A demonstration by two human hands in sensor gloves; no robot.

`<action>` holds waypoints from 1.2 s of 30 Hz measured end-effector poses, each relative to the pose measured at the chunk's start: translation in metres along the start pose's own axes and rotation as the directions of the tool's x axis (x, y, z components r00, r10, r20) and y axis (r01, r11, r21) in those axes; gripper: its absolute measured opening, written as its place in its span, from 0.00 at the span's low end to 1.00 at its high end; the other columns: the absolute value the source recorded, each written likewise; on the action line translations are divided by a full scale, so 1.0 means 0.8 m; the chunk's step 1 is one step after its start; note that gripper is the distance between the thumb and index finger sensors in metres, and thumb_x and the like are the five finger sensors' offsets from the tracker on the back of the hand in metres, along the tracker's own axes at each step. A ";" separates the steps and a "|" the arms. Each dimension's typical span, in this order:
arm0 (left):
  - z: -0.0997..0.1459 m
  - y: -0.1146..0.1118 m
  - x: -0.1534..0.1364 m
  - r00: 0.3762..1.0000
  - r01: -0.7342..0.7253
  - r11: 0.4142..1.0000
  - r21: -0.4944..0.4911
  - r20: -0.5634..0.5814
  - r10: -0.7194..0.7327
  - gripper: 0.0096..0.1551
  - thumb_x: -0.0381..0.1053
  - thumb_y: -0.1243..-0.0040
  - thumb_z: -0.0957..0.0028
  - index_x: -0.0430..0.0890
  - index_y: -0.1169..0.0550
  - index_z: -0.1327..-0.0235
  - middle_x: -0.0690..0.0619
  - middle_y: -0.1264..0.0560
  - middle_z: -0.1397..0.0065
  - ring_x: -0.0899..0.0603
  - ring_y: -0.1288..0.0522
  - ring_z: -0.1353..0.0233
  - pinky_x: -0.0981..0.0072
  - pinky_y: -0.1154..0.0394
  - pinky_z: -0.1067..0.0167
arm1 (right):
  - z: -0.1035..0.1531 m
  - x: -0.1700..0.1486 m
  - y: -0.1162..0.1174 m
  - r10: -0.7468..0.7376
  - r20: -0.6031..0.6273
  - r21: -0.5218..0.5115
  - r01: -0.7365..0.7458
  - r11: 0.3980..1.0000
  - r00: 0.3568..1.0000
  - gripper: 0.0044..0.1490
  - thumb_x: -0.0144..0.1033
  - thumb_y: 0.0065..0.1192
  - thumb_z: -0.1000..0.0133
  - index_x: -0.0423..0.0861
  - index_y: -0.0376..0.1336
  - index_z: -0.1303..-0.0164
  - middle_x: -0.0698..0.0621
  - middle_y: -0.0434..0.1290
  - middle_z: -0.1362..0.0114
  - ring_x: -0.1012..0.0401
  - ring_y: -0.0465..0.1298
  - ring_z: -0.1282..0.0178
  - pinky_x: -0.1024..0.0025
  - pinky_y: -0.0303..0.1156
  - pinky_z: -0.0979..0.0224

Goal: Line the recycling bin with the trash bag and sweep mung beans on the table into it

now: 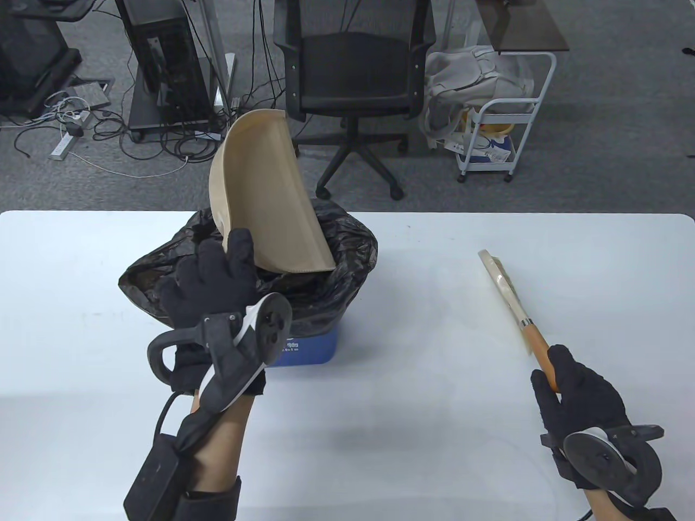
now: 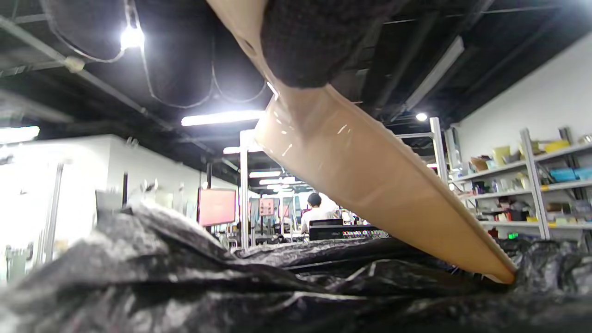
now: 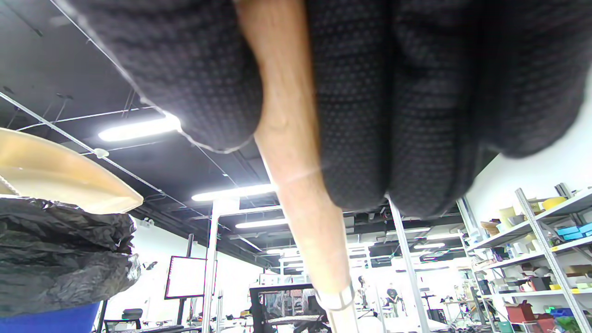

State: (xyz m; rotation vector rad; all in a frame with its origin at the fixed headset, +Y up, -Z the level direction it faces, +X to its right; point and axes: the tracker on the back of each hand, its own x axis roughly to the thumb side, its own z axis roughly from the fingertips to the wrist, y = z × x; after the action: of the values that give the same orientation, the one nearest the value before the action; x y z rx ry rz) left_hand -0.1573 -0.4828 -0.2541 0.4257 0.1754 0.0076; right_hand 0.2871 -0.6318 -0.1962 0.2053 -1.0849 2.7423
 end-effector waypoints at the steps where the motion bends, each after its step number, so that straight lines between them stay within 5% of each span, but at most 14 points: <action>1: -0.002 -0.001 -0.005 0.999 -0.036 0.999 -0.011 -0.019 0.036 0.38 0.37 0.36 0.45 0.47 0.33 0.18 0.33 0.27 0.21 0.21 0.26 0.26 0.19 0.35 0.32 | 0.000 0.000 0.000 -0.001 -0.001 0.000 0.001 1.000 1.000 0.36 0.41 0.74 0.50 0.28 0.74 0.41 0.33 0.86 0.52 0.40 0.89 0.54 0.41 0.82 0.51; 8: -0.005 -0.002 -0.034 0.974 -0.208 0.978 -0.033 -0.097 0.204 0.38 0.37 0.36 0.45 0.46 0.33 0.18 0.32 0.27 0.21 0.20 0.26 0.27 0.19 0.35 0.33 | 0.000 0.000 0.000 -0.001 0.001 0.002 0.001 1.000 1.000 0.36 0.41 0.74 0.50 0.28 0.74 0.41 0.33 0.86 0.52 0.40 0.89 0.54 0.41 0.82 0.51; 17: -0.001 0.005 -0.040 0.965 -0.248 0.968 -0.019 -0.089 0.246 0.38 0.37 0.35 0.45 0.46 0.33 0.18 0.32 0.27 0.22 0.20 0.26 0.28 0.20 0.35 0.33 | 0.000 0.000 0.001 -0.001 -0.001 0.003 0.001 1.000 1.000 0.36 0.41 0.74 0.49 0.28 0.74 0.41 0.33 0.86 0.52 0.40 0.89 0.54 0.41 0.82 0.51; 36: 0.027 0.012 0.045 0.891 -0.429 0.898 -0.097 0.116 0.438 0.38 0.37 0.35 0.45 0.46 0.34 0.18 0.32 0.26 0.22 0.21 0.25 0.28 0.20 0.35 0.33 | -0.001 -0.002 0.000 -0.003 -0.010 0.003 0.003 1.000 1.000 0.36 0.41 0.74 0.49 0.28 0.74 0.41 0.33 0.86 0.52 0.40 0.89 0.54 0.41 0.82 0.51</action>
State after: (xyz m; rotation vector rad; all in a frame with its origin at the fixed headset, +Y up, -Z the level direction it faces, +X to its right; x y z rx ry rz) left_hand -0.1178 -0.4813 -0.2373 0.3878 -0.0577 0.4252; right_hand 0.2883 -0.6319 -0.1970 0.1929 -1.0776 2.7391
